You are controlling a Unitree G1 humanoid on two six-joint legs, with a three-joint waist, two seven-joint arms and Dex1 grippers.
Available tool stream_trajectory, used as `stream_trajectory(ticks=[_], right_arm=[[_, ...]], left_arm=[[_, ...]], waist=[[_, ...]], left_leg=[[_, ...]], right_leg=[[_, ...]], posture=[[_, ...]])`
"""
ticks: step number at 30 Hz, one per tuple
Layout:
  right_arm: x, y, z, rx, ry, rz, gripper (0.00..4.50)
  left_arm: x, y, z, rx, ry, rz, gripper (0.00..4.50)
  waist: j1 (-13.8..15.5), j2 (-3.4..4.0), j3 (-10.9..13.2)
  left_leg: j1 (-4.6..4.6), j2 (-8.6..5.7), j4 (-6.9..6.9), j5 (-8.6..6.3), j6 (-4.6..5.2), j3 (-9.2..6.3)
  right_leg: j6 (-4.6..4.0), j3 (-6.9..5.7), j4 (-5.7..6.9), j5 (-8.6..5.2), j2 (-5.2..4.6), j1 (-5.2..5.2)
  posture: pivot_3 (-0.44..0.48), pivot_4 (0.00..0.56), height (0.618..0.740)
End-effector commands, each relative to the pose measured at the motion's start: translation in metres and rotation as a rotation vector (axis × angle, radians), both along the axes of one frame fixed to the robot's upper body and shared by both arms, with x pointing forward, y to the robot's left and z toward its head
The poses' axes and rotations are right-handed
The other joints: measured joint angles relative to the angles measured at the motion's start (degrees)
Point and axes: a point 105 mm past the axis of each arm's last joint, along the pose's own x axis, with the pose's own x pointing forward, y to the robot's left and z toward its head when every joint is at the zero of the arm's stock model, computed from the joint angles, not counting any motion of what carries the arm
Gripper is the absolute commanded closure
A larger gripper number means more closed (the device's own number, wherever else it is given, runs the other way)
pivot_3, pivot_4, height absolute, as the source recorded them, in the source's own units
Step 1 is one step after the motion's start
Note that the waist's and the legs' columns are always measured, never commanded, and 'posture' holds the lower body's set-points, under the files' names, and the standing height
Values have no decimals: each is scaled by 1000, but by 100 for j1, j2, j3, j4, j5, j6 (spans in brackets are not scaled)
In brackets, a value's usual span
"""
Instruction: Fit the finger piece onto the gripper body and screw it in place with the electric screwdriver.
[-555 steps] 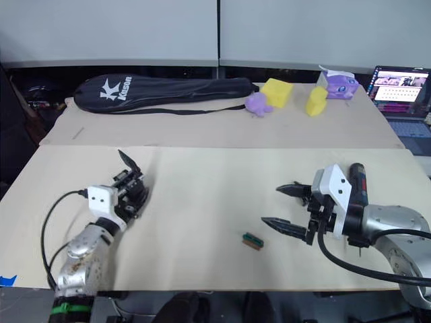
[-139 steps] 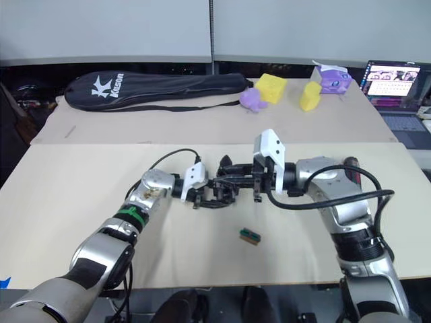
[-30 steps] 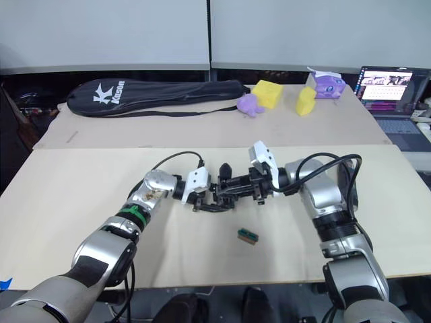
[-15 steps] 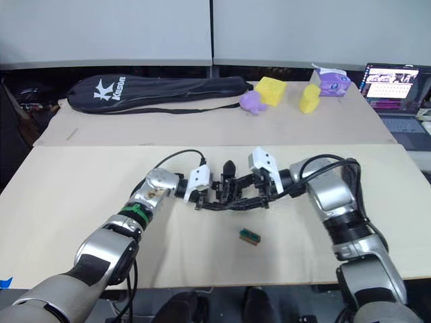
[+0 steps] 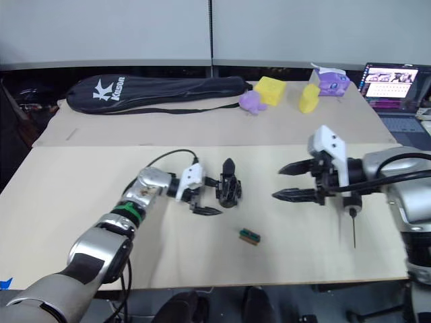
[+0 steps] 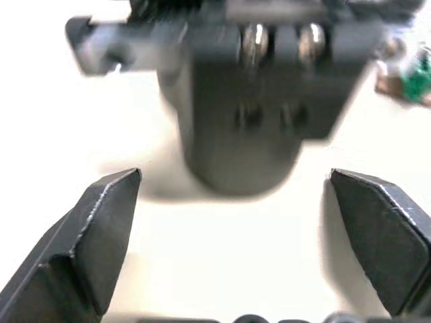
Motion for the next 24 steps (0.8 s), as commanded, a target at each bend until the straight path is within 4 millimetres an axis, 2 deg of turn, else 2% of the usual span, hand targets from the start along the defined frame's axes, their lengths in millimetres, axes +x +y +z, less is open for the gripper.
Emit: stream_trajectory(ticks=[1,2,4,6,8,10,12,17,21,24], right_arm=[[7,-31,-2,-70,6,-267,45],[9,-40,-5,-103,7,-326,45],[14,-75,-10,-165,65,-568,45],[11,-101,-16,-209,133,-717,45],[9,-121,-22,-202,214,-858,45],[11,-150,-29,-203,253,-1035,45],[17,-167,-36,-187,281,-1142,45],[30,-174,-50,-144,332,-1180,45],[43,-169,-60,-64,373,-1164,45],[49,-169,-69,-72,376,-1158,45]], left_arm=[[-9,24,27,-63,27,-27,0],[-14,27,34,-72,30,-36,0],[-33,36,57,-82,23,-86,0],[-53,39,77,-80,25,-136,0],[-69,37,95,-80,15,-178,0],[-87,33,118,-83,-6,-233,0],[-99,28,136,-97,-24,-266,0],[-110,19,160,-143,-53,-288,0],[-117,18,164,-134,-61,-312,0],[-118,17,164,-129,-75,-310,0]], waist=[[-14,0,0],[-9,0,0],[2,2,1],[17,4,2],[50,5,2],[56,5,2],[46,9,3],[-8,17,8],[-62,24,13],[-88,25,13]], left_leg=[[0,7,0,0,0,1],[0,9,-2,0,-1,1],[-6,8,-2,0,-1,2],[-26,4,0,1,-1,9],[-20,-9,-1,3,3,0],[-24,-15,-1,4,6,0],[-26,-23,-2,6,11,3],[17,-25,-16,10,13,11],[39,-23,-22,10,14,14],[42,-23,-22,10,14,13]], right_leg=[[-1,-1,-1,0,-13,0],[-1,-2,3,-1,-16,-1],[-2,-1,5,-1,-19,-10],[-2,17,7,-1,-26,-29],[-2,10,4,-1,-18,-25],[-2,15,3,-1,-22,-21],[-2,13,-2,-1,-23,-22],[-1,5,-10,-2,-12,17],[0,5,-19,-3,4,42],[0,6,-31,-3,10,49]], posture=[[0,150,723],[0,150,723],[0,150,723],[0,150,723],[0,150,723],[0,150,723],[0,150,723],[0,150,723],[0,150,723],[0,150,723]])
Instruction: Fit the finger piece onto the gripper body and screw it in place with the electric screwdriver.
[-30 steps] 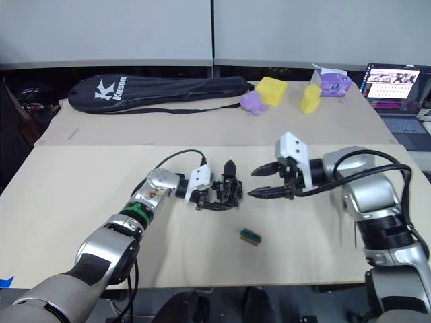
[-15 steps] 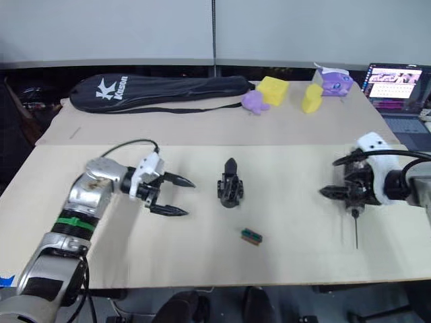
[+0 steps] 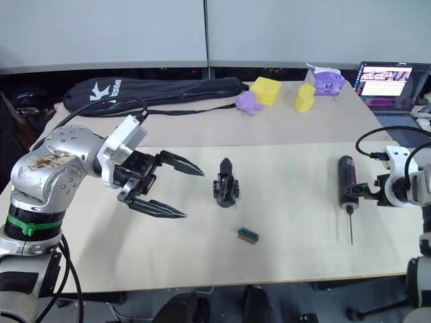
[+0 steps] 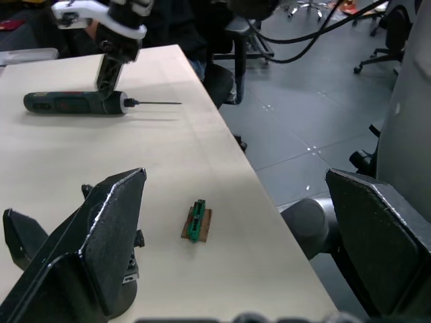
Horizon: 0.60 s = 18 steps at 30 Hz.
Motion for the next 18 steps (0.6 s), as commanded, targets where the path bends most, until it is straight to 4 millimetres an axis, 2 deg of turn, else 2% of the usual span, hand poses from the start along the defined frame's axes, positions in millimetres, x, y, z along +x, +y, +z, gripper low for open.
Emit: stream_trajectory(ticks=[1,5,8,11,13,16,18], right_arm=[[6,-5,-1,-21,-19,8,277],[11,1,-7,-28,-6,78,1546],[13,9,3,-55,-21,210,2501],[12,35,25,-53,-65,443,2578],[6,44,28,-105,-51,562,2579],[-11,51,16,-235,32,800,2579],[-17,52,5,-300,72,890,2579]], left_arm=[[-5,-2,8,-12,-54,-11,0],[-2,-3,7,-11,-60,-4,0],[1,-2,3,1,-65,3,0],[2,0,-2,18,-57,2,0],[0,0,-4,26,-57,-9,0],[0,-2,-4,28,-72,-22,0],[1,-3,-5,35,-89,-27,0]], waist=[[6,1,0],[8,3,2],[-10,6,4],[-22,48,30],[-31,62,38],[-32,63,39],[-4,62,39]], left_leg=[[-1,0,-1,0,0,-1],[-3,-3,0,2,4,0],[-3,-3,0,2,4,-1],[-3,-3,0,2,4,0],[-4,-3,-1,2,4,2],[-2,-2,-1,2,4,0],[-2,-3,2,2,4,-3]], right_leg=[[0,-2,-1,0,0,1],[1,1,-12,0,0,4],[2,1,-18,1,2,4],[2,2,-17,1,2,3],[5,3,-13,0,3,0],[12,2,-2,-4,4,-2],[18,-3,2,-8,4,2]], posture=[[0,150,723],[0,150,723],[0,150,723],[0,150,723],[0,150,723],[0,150,723],[0,150,723]])
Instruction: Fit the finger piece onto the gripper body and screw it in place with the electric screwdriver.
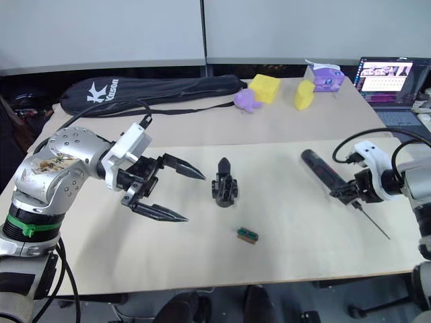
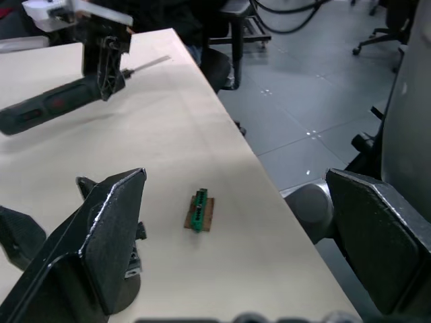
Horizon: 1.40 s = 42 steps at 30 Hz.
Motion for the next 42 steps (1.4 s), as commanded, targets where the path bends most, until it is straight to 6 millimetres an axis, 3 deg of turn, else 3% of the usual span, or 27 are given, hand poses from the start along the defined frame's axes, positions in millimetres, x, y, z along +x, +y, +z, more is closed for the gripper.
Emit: stream_trajectory(ticks=[1,3,5,9,17,21,25,30,33,36,39,42], right_arm=[[-7,6,-5,-128,8,185,2579],[-8,7,-10,-127,34,183,2579],[-8,8,-15,-119,58,169,1518],[-15,9,-22,-149,183,170,95],[-8,17,-32,-173,298,168,16],[-11,32,-39,-169,336,225,1237],[-8,35,-37,-219,304,312,2521],[5,40,-7,-271,108,465,2580],[4,57,32,-347,-165,675,2580],[-24,77,55,-164,-315,660,2580],[-62,96,55,5,-407,651,2580],[-78,115,61,218,-629,493,2580]], left_arm=[[0,-1,3,8,-67,-20,0],[0,-2,2,13,-73,-24,0],[-1,-2,2,16,-75,-28,0],[-4,-2,1,22,-75,-36,0],[-7,-2,-2,27,-73,-31,0],[-9,-1,-9,38,-74,-30,0],[-12,-1,-20,56,-61,-34,0],[-16,3,-40,92,-24,-30,0],[-21,6,-53,93,15,-28,0],[-20,7,-67,81,18,5,0],[-21,5,-79,18,6,37,0],[-14,-1,-94,-51,30,119,0]], waist=[[16,-1,0],[18,1,1],[17,0,1],[15,0,1],[0,-11,1],[-10,-29,-1],[-10,-30,-1],[-32,-29,0],[-17,-3,15],[48,11,24],[166,10,22],[260,-13,14]], left_leg=[[0,0,3,0,0,0],[0,-5,6,0,1,4],[3,-6,6,0,1,10],[7,-2,6,0,0,9],[7,-3,6,0,0,6],[11,-2,7,0,-2,4],[14,-1,6,2,-7,-2],[15,0,5,3,-9,0],[9,-1,3,4,-11,2],[-3,-1,1,4,-11,3],[-5,5,-1,4,-12,-14],[3,5,4,-1,-5,-28]], right_leg=[[0,0,-1,0,0,3],[0,8,1,0,-4,1],[0,20,9,0,-5,-2],[-1,20,15,-1,-3,-3],[-1,18,14,-1,-3,-1],[-1,17,19,-1,-2,1],[-2,12,23,-1,0,0],[-2,15,23,-1,0,-2],[-2,20,28,-2,-1,-13],[-1,22,29,-2,-3,-26],[-2,9,27,-2,-2,-17],[-2,12,9,-2,-10,7]], posture=[[0,150,723],[0,150,723],[0,150,723],[0,150,723],[0,150,723],[0,150,723],[0,150,723],[0,150,723],[0,150,723],[0,150,723],[0,150,723],[0,150,723]])
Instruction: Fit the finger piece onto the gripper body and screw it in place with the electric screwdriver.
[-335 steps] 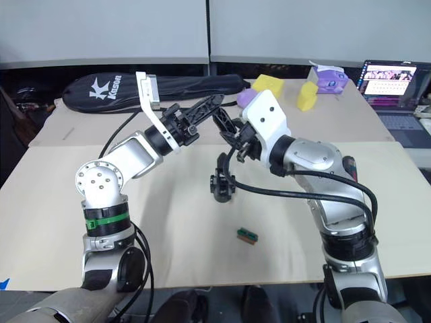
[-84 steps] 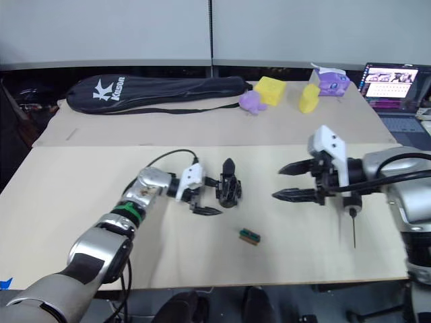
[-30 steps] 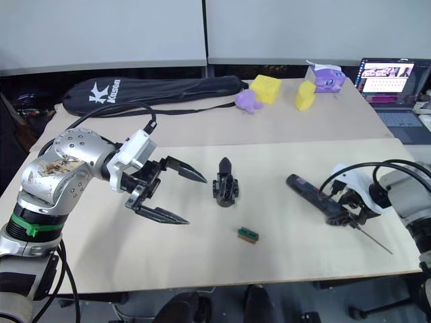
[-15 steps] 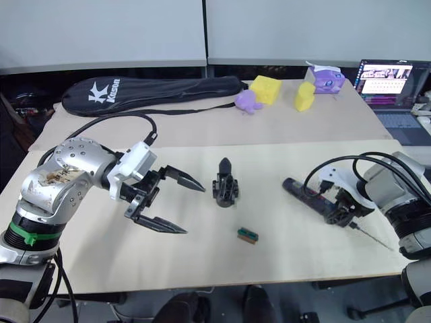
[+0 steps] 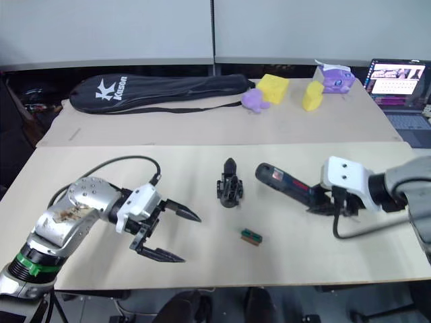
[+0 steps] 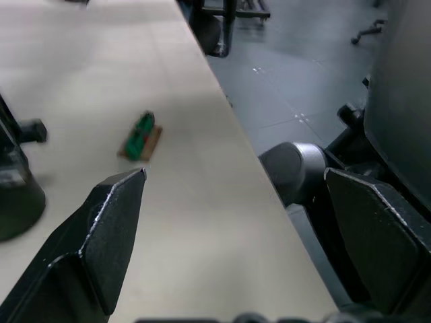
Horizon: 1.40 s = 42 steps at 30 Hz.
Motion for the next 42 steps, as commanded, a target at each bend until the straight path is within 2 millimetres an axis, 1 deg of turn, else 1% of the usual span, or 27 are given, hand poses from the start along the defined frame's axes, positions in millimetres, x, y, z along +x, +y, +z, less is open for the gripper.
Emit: stream_trajectory(ticks=[1,2,6,11,13,16,19,21,24,31,42], right_arm=[[-13,21,34,305,-217,-109,2580],[-17,25,37,378,-242,-129,2580],[-36,44,40,603,-285,-162,2580],[-44,55,35,747,-318,-223,2580],[-49,61,32,766,-317,-211,2580],[-50,70,33,828,-326,-217,2580],[-49,76,33,839,-357,-225,2580],[-45,77,37,871,-382,-249,2580],[-44,84,41,880,-395,-241,2580],[-44,91,34,862,-369,-231,2580],[-43,84,29,844,-364,-240,2580]], left_arm=[[4,-5,-10,-38,-30,47,0],[3,-5,-14,-37,-36,42,0],[8,-9,-20,-72,-45,62,0],[15,-11,-35,-65,-62,59,0],[19,-13,-38,-68,-62,59,0],[24,-16,-42,-70,-37,46,0],[28,-20,-45,-62,-29,18,0],[31,-23,-44,-63,-29,9,0],[33,-25,-42,-63,-34,-5,0],[35,-25,-46,-56,-51,-14,0],[41,-29,-47,-72,-82,20,0]], waist=[[29,-6,2],[32,-7,2],[59,-7,1],[29,-6,1],[31,-6,1],[8,-6,1],[-18,-6,1],[-46,-6,1],[-89,-6,1],[-104,-6,1],[-106,-7,1]], left_leg=[[0,-2,4,-3,5,4],[-2,-7,4,-3,6,10],[17,-8,5,-2,4,15],[23,-11,-4,1,0,16],[25,-12,-4,1,0,18],[29,-12,-4,1,2,28],[39,-12,-4,1,2,27],[39,-12,-4,1,2,28],[38,-13,-4,1,3,28],[38,-12,-5,0,5,28],[39,-12,-4,-1,7,29]], right_leg=[[0,9,-2,1,0,1],[1,23,1,5,-3,-5],[2,25,18,6,-1,3],[1,22,20,5,8,1],[0,22,21,5,8,2],[0,25,24,4,14,3],[0,24,26,3,16,10],[0,24,25,3,18,11],[1,25,25,3,19,11],[0,24,24,1,21,11],[1,25,24,0,21,13]], posture=[[0,150,723],[0,150,723],[0,150,723],[0,150,723],[0,150,723],[0,150,723],[0,150,723],[0,150,723],[0,150,723],[0,150,723],[0,150,723]])
